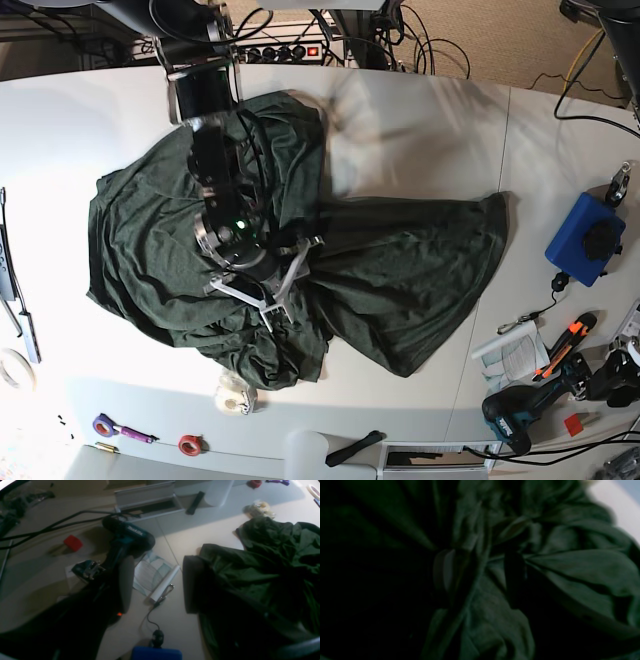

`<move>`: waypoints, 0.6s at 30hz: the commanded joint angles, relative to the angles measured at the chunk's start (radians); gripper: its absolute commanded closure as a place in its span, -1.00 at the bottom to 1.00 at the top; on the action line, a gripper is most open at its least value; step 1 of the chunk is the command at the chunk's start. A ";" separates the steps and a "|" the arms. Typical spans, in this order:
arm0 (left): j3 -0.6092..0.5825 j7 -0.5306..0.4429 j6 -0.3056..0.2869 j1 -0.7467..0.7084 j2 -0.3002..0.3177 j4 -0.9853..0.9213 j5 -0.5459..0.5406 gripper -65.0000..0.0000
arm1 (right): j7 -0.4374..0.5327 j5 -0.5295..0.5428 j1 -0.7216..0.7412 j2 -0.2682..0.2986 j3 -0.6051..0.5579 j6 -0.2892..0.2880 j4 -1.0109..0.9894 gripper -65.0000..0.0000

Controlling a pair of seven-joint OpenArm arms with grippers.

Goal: Layout the t-shirt on the table in an organized manner, then fold the t-shirt properly
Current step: 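Lower the right gripper onto the shirt middle and press the fabric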

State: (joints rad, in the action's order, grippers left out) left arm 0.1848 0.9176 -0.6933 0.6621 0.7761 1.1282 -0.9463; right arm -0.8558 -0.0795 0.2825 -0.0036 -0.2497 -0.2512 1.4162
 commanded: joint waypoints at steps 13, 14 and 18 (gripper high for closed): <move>0.008 -0.029 -0.005 0.014 0.022 0.015 -0.018 0.05 | -0.118 -0.042 0.062 -0.018 0.001 0.007 0.005 1.00; 0.008 -0.028 -0.005 0.008 0.022 0.015 -0.018 0.05 | -0.135 -0.068 0.055 -0.018 0.001 0.026 0.042 1.00; 0.008 -0.028 -0.005 -0.003 0.022 0.015 -0.018 0.05 | -0.147 -0.151 -0.018 -0.018 0.001 0.081 0.278 1.00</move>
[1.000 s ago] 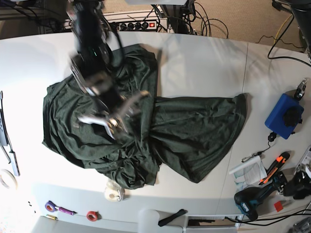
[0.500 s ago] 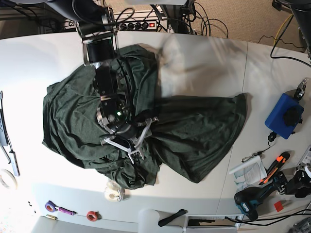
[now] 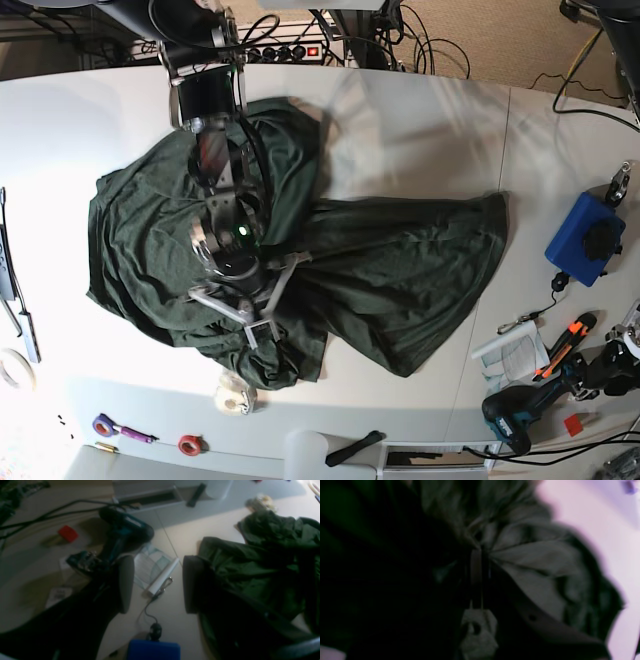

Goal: Layout the t-shirt on the table in an organized manner, then fold the t-shirt properly
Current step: 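Lower the right gripper onto the shirt middle and press the fabric, then grasp the bunched shirt fabric with the right gripper and lift it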

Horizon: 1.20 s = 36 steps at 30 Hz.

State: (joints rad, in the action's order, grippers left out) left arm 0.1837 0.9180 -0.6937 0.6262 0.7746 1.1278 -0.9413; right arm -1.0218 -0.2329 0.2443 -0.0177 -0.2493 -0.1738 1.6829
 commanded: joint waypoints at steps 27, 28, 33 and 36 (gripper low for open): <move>0.009 -0.055 -0.004 0.033 -0.075 0.015 -0.022 0.05 | -0.169 0.906 -0.355 -0.004 -0.070 -0.524 0.430 1.00; 0.009 -0.055 -0.004 0.033 -0.083 0.015 -0.023 0.05 | -0.167 0.900 -0.355 -0.005 -0.102 -0.524 0.429 1.00; 0.009 -0.058 -0.004 0.033 -0.115 0.015 -0.002 0.05 | -0.049 0.695 -0.354 -0.005 -0.272 -0.524 0.419 1.00; 0.009 -0.063 -0.004 0.034 -0.112 0.015 0.016 0.05 | 0.036 0.582 -0.335 -0.005 -0.341 -0.524 0.358 1.00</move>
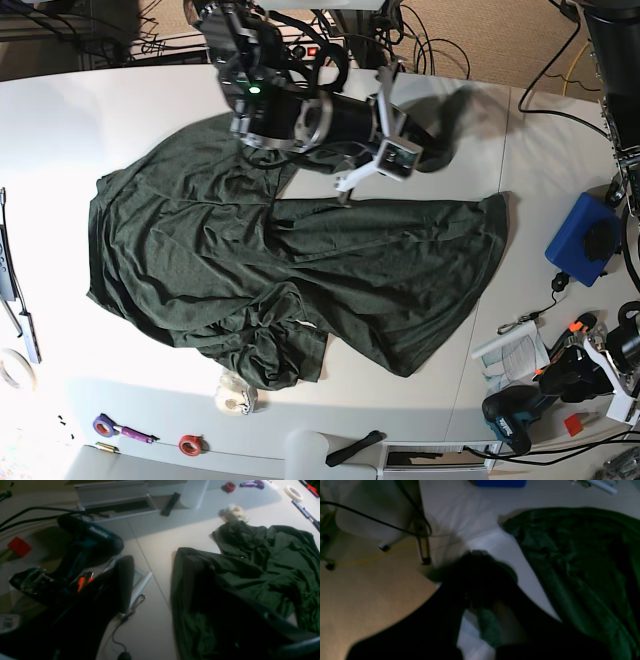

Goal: Layout the t-shirt on the table in an organized manner, then fold the t-shirt properly
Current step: 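Grasp the bunched shirt fabric with the right gripper and lift it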

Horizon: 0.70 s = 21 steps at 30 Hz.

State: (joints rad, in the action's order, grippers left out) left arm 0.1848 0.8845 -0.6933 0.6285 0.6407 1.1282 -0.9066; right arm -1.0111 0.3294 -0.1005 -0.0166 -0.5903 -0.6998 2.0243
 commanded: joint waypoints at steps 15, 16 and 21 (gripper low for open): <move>0.008 -0.030 -0.005 0.031 0.024 0.015 -0.012 0.05 | 0.187 -0.079 0.182 -0.104 -0.208 0.002 -0.365 1.00; 0.008 -0.030 -0.005 0.031 0.024 0.015 -0.012 0.05 | 0.196 -0.084 0.187 -0.119 -0.214 0.002 -0.380 1.00; 0.008 -0.033 -0.005 0.031 0.024 0.015 -0.012 0.05 | 0.328 -0.148 0.232 -0.126 -0.266 0.023 -0.435 1.00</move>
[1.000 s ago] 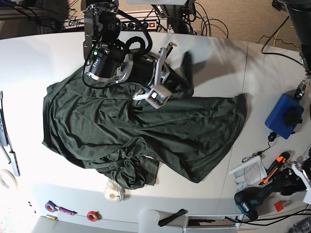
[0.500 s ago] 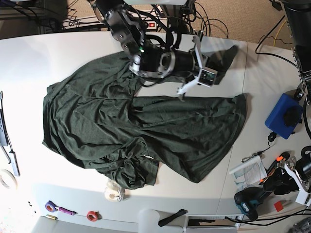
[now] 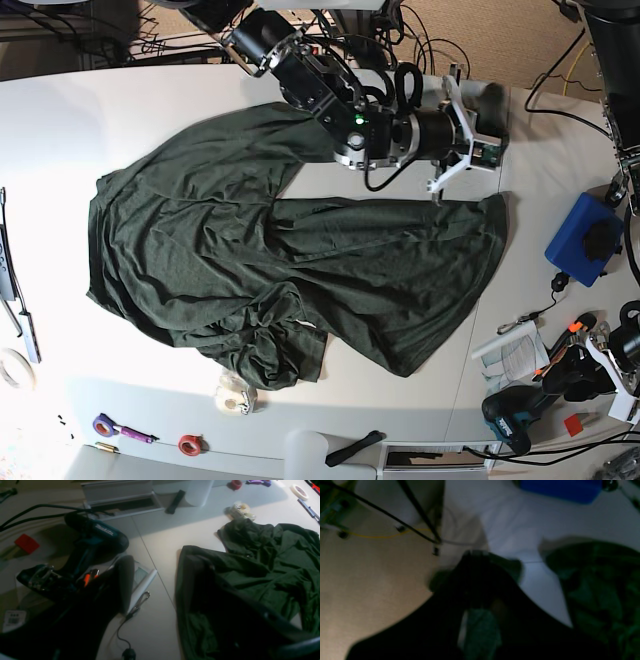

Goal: Layout the t-shirt on the table in an organized manner, then fold the t-shirt properly
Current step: 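Grasp the bunched shirt fabric with the right gripper and lift it, then swing the lifted fabric with the right gripper to unfold the sleeve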

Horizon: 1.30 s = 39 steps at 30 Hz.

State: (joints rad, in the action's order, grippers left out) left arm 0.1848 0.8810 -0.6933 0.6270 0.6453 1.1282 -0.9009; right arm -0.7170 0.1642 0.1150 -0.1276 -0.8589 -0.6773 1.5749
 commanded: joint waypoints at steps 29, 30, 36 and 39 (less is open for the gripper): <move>0.008 -0.028 -0.005 0.032 0.021 0.015 0.019 0.05 | -0.367 -0.083 -0.005 0.072 0.586 0.282 0.407 0.13; 0.008 -0.028 -0.005 0.032 0.021 0.015 0.019 0.05 | -0.377 -0.082 -0.021 0.090 0.647 0.300 0.412 0.22; 0.007 0.028 -0.005 0.012 0.019 0.015 0.008 0.05 | -0.388 -0.061 -0.163 0.180 1.038 0.268 0.412 1.00; 0.007 0.064 -0.005 -0.058 0.016 0.015 -0.073 0.06 | -0.351 0.045 -0.225 0.211 1.219 0.253 0.412 1.00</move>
State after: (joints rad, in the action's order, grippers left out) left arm 0.1844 0.9604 -0.6933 0.5423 0.6434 1.1316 -0.9630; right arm -1.0920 0.2058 -0.1242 0.0742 0.3672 -0.4210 1.9694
